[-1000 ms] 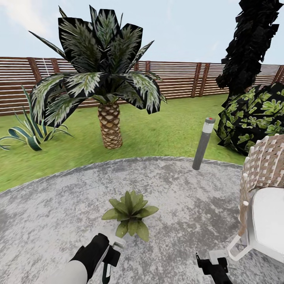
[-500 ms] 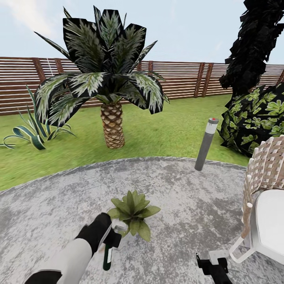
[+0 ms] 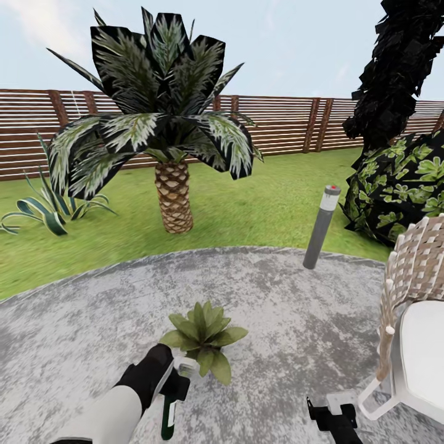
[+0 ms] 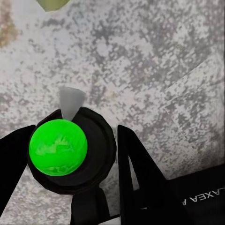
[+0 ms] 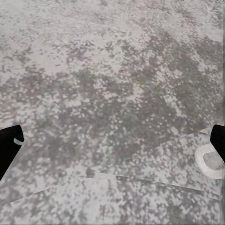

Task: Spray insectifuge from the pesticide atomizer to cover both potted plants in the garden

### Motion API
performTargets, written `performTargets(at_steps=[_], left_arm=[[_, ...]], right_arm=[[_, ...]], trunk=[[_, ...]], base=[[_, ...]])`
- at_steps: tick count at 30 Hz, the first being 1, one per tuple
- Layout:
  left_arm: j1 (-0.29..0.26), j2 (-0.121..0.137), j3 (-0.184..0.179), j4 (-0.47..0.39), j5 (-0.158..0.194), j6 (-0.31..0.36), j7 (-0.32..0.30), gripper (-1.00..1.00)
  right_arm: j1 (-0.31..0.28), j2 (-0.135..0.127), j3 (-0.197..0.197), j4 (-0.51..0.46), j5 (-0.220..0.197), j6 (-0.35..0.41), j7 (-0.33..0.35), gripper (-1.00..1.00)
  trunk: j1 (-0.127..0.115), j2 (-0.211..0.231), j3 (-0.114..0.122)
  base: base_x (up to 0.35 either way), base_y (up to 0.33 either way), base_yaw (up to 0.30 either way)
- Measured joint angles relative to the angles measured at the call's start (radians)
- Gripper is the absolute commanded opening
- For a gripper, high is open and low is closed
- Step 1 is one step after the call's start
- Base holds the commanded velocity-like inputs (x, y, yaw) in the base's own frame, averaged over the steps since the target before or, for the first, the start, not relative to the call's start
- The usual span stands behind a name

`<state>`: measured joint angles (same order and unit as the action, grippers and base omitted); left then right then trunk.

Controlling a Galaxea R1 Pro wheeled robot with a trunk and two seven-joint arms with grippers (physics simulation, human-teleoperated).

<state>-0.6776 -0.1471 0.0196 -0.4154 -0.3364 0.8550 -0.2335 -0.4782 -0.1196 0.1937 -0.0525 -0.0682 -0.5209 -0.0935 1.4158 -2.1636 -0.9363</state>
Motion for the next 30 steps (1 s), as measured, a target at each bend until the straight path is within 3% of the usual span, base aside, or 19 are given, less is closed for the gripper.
performTargets(at_steps=[6, 11, 15, 16, 20, 24, 27, 30], left_arm=[[0.011, 0.003, 0.002, 0.007, 0.011, -0.001, 0.003, -1.00], [0.078, 0.010, 0.001, -0.001, 0.011, -0.007, 0.006, -1.00], [0.082, 0.008, 0.004, -0.005, 0.030, -0.009, 0.007, -1.00], [0.078, -0.003, 0.000, -0.007, 0.044, -0.006, 0.003, -1.00], [0.059, -0.015, -0.007, -0.010, 0.039, 0.023, -0.003, -1.00], [-0.046, -0.016, -0.008, -0.014, 0.037, 0.135, -0.007, -1.00], [-0.106, -0.015, -0.010, -0.014, 0.037, 0.154, -0.008, -1.00], [-0.116, -0.012, -0.010, -0.003, 0.035, 0.154, -0.008, -1.00]], right_arm=[[0.000, 0.000, 0.000, -0.001, 0.000, 0.000, 0.000, 1.00], [0.000, 0.002, 0.000, 0.000, 0.000, 0.000, 0.002, 1.00], [0.000, 0.002, 0.000, 0.000, 0.000, 0.000, 0.002, 1.00], [0.000, 0.002, 0.000, 0.000, 0.000, 0.000, 0.002, 1.00], [0.000, 0.002, 0.000, 0.000, 0.000, 0.000, 0.002, 1.00], [0.000, 0.002, 0.000, 0.000, 0.000, 0.000, 0.002, 1.00], [0.000, 0.002, 0.000, 0.000, 0.000, 0.000, 0.001, 1.00], [0.000, 0.001, 0.000, 0.000, 0.000, 0.000, 0.001, 1.00]], trunk=[[0.000, 0.000, 0.000], [0.000, 0.000, 0.000], [0.000, 0.000, 0.000], [0.000, 0.000, 0.000], [0.000, 0.000, 0.000], [0.000, 0.000, 0.000], [0.000, 0.000, 0.000], [0.000, 0.000, 0.000]], base=[[0.024, -0.012, 0.008], [0.000, 0.000, 0.209], [0.000, 0.000, 0.198], [0.000, 0.000, 0.027], [0.000, 0.000, 0.009], [0.000, 0.000, 0.000], [0.000, 0.000, 0.000], [0.000, 0.000, 0.000]])
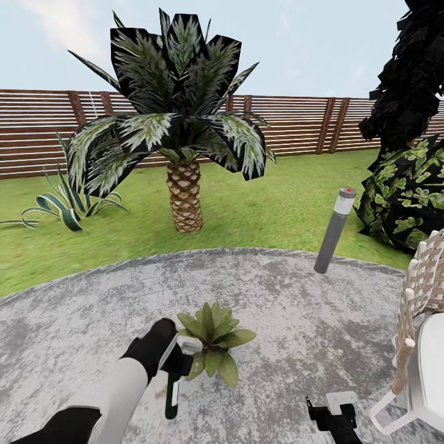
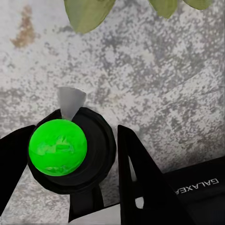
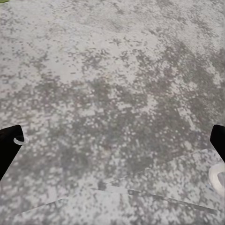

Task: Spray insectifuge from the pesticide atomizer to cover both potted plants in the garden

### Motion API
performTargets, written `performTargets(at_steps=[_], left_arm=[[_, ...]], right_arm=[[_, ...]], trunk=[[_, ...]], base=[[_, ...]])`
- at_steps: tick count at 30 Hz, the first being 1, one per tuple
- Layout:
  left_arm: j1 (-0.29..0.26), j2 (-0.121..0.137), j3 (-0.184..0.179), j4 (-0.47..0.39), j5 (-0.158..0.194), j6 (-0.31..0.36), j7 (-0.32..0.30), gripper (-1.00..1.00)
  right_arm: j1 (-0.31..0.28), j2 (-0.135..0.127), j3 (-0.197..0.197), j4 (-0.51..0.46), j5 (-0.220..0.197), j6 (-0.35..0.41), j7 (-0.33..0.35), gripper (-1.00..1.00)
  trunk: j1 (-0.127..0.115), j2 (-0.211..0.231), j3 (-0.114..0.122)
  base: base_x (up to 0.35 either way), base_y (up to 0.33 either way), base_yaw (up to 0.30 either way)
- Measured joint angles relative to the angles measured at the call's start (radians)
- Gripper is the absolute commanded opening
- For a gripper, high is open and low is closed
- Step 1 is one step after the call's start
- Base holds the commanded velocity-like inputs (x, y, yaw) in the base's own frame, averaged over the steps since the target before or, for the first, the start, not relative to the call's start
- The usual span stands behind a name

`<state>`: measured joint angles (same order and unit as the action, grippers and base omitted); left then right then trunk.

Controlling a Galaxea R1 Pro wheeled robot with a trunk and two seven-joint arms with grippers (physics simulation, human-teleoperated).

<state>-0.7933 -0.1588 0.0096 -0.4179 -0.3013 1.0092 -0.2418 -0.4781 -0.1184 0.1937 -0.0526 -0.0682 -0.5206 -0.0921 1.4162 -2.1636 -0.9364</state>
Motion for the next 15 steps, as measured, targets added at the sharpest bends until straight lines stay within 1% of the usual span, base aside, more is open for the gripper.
performTargets(at_steps=[1, 4, 6, 10, 15], left_arm=[[0.004, -0.001, -0.002, 0.002, 0.002, 0.000, 0.000, -1.00], [0.008, 0.000, -0.031, 0.003, 0.001, 0.002, 0.000, -1.00], [0.011, 0.000, -0.046, 0.004, 0.002, 0.001, -0.001, -1.00], [0.012, 0.000, -0.050, 0.005, 0.002, 0.000, -0.004, -1.00], [0.005, 0.004, -0.059, 0.004, 0.001, 0.003, -0.004, -1.00]], right_arm=[[0.000, 0.000, 0.000, 0.000, 0.000, 0.000, 0.000, 1.00], [0.000, 0.000, 0.000, 0.000, 0.000, 0.000, 0.000, 1.00], [0.000, 0.000, 0.000, 0.000, 0.000, 0.000, 0.000, 1.00], [0.000, 0.000, 0.000, 0.000, 0.000, 0.000, -0.001, 1.00], [0.000, 0.000, 0.000, 0.000, 0.000, 0.000, -0.001, 1.00]], trunk=[[0.000, 0.000, 0.000], [0.000, 0.000, 0.000], [0.000, 0.000, 0.000], [-0.001, 0.000, 0.000], [0.000, 0.000, 0.000]], base=[[0.000, 0.000, 0.000], [0.004, 0.000, 0.000], [0.195, 0.000, 0.000], [0.268, 0.000, 0.000], [0.041, 0.000, 0.000]])
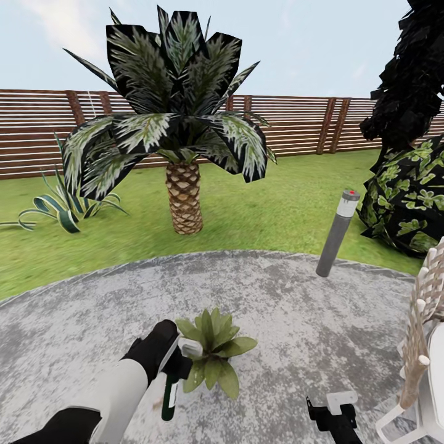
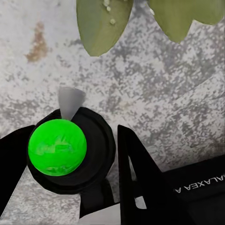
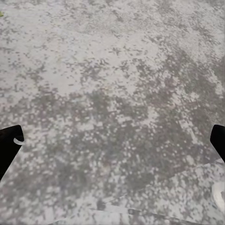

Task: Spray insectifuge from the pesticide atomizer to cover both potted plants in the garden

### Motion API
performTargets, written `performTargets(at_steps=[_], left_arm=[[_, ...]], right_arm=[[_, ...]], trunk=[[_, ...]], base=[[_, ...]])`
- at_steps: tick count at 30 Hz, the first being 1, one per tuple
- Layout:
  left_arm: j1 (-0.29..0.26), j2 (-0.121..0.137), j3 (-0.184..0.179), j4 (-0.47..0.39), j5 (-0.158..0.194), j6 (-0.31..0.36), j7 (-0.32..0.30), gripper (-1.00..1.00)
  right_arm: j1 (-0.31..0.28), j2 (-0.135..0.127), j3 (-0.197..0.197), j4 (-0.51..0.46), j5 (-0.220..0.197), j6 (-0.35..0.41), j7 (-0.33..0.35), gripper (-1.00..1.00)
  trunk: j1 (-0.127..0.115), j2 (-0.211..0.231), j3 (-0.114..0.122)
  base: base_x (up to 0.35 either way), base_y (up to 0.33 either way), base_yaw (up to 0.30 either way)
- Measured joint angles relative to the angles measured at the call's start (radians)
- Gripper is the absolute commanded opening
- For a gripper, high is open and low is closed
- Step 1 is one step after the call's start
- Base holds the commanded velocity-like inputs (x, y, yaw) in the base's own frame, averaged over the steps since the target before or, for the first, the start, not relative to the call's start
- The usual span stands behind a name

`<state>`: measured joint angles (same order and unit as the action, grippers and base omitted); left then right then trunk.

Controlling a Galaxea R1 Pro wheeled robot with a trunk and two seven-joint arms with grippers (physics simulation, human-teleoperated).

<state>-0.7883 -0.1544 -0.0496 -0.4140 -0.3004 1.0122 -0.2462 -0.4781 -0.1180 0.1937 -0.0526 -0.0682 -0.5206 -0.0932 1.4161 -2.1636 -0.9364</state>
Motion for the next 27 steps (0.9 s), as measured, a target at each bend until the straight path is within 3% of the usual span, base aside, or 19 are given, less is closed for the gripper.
performTargets(at_steps=[1, 4, 9, 12, 15, 17, 21, 27], left_arm=[[-0.005, 0.000, -0.018, 0.000, -0.001, 0.004, 0.000, -1.00], [-0.012, -0.001, -0.124, 0.000, 0.004, 0.010, -0.018, -1.00], [-0.046, 0.004, -0.273, -0.001, 0.001, 0.010, -0.198, -1.00], [-0.080, 0.011, -0.314, -0.001, -0.001, 0.010, -0.283, -1.00], [-0.098, 0.016, -0.326, 0.000, -0.001, 0.008, -0.352, -1.00], [-0.102, 0.027, -0.364, 0.000, -0.006, 0.007, -0.387, -1.00], [-0.099, 0.040, -0.404, 0.000, -0.004, 0.007, -0.414, -1.00], [-0.105, 0.038, -0.464, -0.001, -0.001, 0.010, -0.435, -1.00]], right_arm=[[0.000, 0.000, 0.000, 0.000, 0.000, 0.000, 0.000, 1.00], [0.000, 0.000, 0.000, 0.000, 0.000, 0.000, 0.000, 1.00], [0.000, 0.000, 0.000, 0.000, 0.000, 0.000, 0.000, 1.00], [0.000, 0.000, 0.000, 0.000, 0.000, 0.000, 0.000, 1.00], [0.000, 0.000, 0.000, 0.000, 0.000, 0.000, 0.000, 1.00], [0.000, 0.000, 0.000, 0.000, 0.000, 0.000, 0.000, 1.00], [0.000, 0.000, 0.000, 0.000, 0.000, 0.000, 0.000, 1.00], [0.000, 0.000, 0.000, 0.000, 0.000, 0.000, 0.000, 1.00]], trunk=[[0.000, 0.000, 0.000], [0.000, 0.000, 0.000], [0.000, 0.000, 0.000], [0.000, 0.000, 0.000], [0.000, 0.000, 0.000], [0.000, 0.000, 0.000], [0.000, 0.000, 0.000], [0.000, 0.000, 0.000]], base=[[0.003, 0.000, 0.000], [0.000, 0.000, 0.000], [0.000, 0.000, 0.000], [0.000, 0.000, 0.000], [0.000, 0.000, 0.000], [0.000, 0.000, -0.013], [0.000, 0.000, -0.210], [0.047, 0.000, -0.064]])
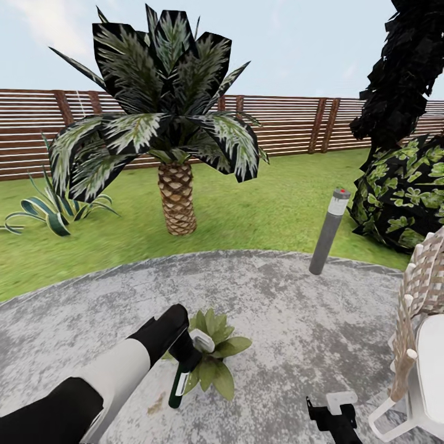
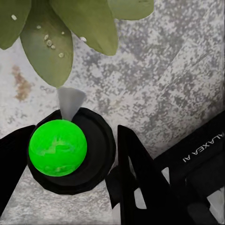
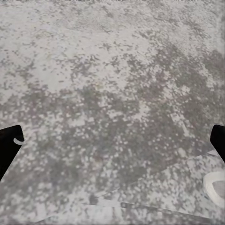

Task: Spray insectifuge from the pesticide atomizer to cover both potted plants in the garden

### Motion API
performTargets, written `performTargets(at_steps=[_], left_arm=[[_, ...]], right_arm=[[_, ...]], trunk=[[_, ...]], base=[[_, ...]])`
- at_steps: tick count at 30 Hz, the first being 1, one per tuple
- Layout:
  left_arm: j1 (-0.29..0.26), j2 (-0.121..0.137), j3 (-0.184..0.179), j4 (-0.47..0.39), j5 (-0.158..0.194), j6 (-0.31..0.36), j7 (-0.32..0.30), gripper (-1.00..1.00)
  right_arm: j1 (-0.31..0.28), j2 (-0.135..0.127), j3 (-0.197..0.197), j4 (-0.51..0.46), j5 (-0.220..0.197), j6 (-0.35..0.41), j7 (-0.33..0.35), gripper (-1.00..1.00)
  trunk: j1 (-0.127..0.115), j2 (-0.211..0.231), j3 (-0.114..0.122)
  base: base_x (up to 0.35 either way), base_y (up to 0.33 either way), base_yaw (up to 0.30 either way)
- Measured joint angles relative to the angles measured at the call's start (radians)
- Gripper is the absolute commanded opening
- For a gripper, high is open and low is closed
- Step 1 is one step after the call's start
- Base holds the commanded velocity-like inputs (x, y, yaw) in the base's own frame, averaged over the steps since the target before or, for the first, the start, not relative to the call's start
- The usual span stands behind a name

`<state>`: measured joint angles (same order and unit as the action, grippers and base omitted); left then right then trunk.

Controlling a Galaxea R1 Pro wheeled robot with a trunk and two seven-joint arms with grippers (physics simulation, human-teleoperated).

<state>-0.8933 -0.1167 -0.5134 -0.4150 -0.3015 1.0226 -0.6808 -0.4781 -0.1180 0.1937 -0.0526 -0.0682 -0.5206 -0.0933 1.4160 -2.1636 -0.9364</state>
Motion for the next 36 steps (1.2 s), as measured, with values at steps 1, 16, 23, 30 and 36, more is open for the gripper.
performTargets(at_steps=[1, 16, 23, 30, 36], left_arm=[[-0.009, -0.001, -0.005, 0.000, -0.002, -0.001, -0.011, -1.00], [-0.050, 0.011, -0.214, 0.004, -0.004, -0.004, -0.193, -1.00], [-0.060, 0.045, -0.229, 0.001, -0.001, 0.000, -0.208, -1.00], [-0.089, 0.040, -0.229, 0.002, 0.006, 0.002, -0.214, -1.00], [-0.075, 0.078, -0.234, 0.003, 0.003, -0.008, -0.247, -1.00]], right_arm=[[0.000, 0.000, 0.000, 0.000, 0.000, 0.000, 0.000, 1.00], [0.000, 0.000, 0.000, 0.000, 0.000, 0.000, 0.000, 1.00], [0.000, 0.000, 0.000, 0.000, 0.000, 0.000, 0.000, 1.00], [0.000, 0.000, 0.000, 0.000, 0.000, 0.000, 0.000, 1.00], [0.000, 0.000, 0.000, 0.000, 0.000, 0.000, 0.000, 1.00]], trunk=[[0.000, 0.000, 0.000], [0.000, 0.000, 0.000], [0.000, 0.000, 0.000], [0.000, 0.000, 0.000], [0.000, 0.000, 0.000]], base=[[0.215, 0.000, -0.005], [0.031, 0.000, 0.000], [0.000, 0.000, 0.000], [0.000, 0.000, 0.000], [0.000, 0.000, 0.000]])
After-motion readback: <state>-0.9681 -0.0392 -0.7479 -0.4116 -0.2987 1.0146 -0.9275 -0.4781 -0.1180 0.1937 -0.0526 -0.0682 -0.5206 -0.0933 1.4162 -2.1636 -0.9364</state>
